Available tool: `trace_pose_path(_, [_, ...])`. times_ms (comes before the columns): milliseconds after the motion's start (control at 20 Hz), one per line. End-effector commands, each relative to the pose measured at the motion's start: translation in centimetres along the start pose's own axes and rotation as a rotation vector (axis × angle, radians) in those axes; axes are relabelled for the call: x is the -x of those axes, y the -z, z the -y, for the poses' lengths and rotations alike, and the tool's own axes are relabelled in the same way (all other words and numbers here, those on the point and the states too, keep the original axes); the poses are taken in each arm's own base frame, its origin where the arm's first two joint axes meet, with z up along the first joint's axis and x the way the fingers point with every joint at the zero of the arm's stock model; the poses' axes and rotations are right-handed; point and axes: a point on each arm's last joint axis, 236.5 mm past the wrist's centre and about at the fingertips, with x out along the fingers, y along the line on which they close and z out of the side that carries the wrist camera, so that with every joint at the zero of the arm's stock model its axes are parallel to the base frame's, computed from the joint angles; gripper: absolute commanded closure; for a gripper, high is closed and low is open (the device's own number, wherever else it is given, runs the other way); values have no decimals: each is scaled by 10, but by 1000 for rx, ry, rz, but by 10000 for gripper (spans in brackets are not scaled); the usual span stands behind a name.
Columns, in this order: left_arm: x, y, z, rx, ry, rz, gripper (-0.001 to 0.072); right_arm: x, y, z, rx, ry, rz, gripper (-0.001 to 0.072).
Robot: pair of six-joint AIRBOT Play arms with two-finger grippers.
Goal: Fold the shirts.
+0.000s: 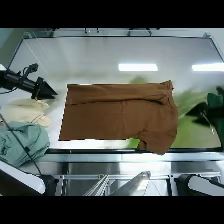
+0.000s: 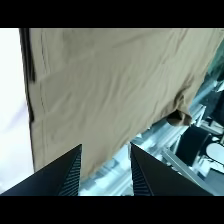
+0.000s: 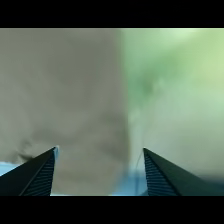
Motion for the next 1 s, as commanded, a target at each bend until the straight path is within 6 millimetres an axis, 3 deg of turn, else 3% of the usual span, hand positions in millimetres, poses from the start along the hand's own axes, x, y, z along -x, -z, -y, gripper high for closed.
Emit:
trace_pose_path(0, [-14, 49, -15, 81, 17, 1, 382, -31, 80, 35, -274, 42, -70, 114])
trace_pose_path(150, [-34, 97, -50, 185, -67, -75, 382, -72, 107, 15, -317, -115, -76, 115])
trace_pose_path(300, [-53, 123, -60, 235, -81, -110, 382, -92, 112, 7, -330, -197, -51, 115])
trace_pose_path(400, [-61, 129, -64, 252, -87, -102, 382, -96, 109, 9, -309, -201, -35, 136])
trace_pose_path(500, [-66, 132, -68, 266, -91, -98, 382, -96, 94, 1, -277, -252, 19, 359])
trace_pose_path(750, [-80, 127, -80, 283, -132, -58, 382, -97, 76, -31, -234, -367, 72, 361])
trace_pose_path(850, [-93, 128, -81, 268, -155, -65, 382, -104, 82, -36, -206, -353, 49, 485])
trace_pose_path(950, [-106, 131, -76, 241, -171, -95, 382, -108, 87, -39, -185, -345, 29, 486])
